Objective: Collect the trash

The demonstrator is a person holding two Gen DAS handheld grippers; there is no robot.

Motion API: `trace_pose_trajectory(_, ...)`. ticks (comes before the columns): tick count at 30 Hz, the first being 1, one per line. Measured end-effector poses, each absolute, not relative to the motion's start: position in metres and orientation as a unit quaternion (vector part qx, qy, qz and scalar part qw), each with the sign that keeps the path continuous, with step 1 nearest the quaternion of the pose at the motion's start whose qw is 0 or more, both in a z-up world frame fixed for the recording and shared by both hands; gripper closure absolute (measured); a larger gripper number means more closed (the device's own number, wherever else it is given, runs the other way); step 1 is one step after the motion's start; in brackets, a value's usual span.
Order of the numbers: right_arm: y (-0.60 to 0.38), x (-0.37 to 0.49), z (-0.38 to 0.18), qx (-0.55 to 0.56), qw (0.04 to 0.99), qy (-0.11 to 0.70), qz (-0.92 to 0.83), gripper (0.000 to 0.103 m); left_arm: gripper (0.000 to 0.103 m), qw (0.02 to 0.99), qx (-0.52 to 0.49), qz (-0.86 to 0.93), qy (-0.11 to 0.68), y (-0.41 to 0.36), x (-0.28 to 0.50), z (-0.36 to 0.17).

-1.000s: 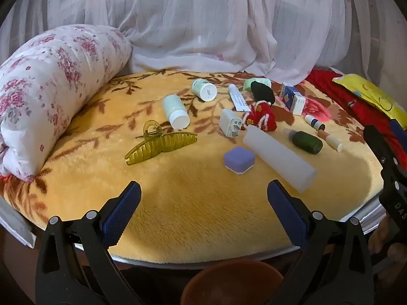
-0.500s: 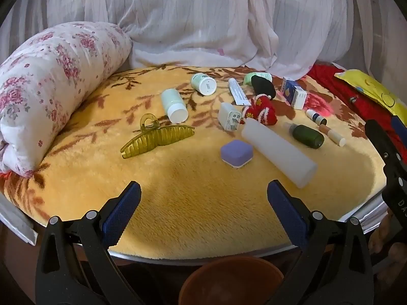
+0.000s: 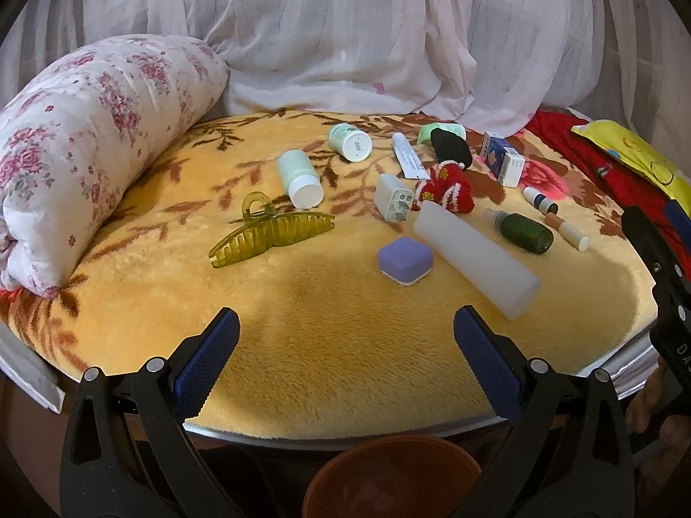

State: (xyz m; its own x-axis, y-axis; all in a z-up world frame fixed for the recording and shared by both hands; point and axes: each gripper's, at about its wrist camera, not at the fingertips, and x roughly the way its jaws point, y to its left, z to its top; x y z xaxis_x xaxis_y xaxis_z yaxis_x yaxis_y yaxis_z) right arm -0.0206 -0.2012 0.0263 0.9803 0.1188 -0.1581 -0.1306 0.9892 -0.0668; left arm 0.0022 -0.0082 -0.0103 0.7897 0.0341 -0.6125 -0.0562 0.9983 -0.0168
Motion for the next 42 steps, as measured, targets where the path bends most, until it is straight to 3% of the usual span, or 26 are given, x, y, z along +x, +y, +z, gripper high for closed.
trace_pose_trajectory(42, -0.196, -0.020, 0.025, -0.039, 0.994, 0.080, 0.063, 0.005, 0.006, 0.943, -0.021, 0.030, 0.330, 0.000, 0.003, -0.011)
